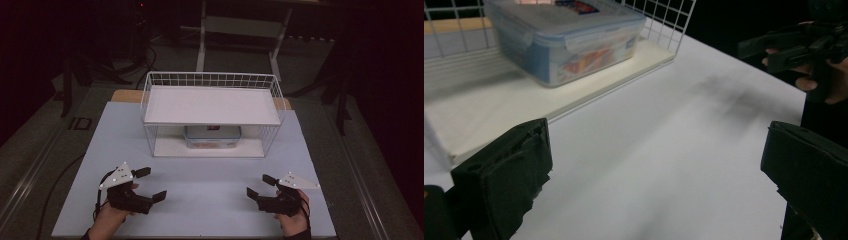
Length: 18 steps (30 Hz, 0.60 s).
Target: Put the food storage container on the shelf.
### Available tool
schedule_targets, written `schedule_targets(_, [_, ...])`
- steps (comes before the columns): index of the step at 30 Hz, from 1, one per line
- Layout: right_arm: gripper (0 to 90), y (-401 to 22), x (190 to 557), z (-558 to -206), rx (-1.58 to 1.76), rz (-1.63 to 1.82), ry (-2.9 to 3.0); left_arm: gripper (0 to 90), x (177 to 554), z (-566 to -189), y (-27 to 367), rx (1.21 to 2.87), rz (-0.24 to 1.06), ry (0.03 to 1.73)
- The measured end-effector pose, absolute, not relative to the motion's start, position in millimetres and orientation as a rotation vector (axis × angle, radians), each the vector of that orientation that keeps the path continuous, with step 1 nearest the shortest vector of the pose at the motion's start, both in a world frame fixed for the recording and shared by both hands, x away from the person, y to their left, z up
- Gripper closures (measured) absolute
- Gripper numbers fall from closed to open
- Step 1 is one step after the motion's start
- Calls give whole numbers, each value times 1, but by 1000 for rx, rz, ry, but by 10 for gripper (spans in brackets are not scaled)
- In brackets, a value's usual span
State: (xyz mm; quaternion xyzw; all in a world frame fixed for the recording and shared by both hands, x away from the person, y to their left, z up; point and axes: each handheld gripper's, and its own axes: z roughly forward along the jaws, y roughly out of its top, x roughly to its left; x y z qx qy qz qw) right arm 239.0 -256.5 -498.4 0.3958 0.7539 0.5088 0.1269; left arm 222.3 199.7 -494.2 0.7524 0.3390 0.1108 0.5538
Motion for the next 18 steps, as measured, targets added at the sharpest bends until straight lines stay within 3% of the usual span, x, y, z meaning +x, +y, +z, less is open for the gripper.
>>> schedule_targets(18, [167,-275,232,-502,1142,1439,2176,0,219,-504,202,1788,247,806])
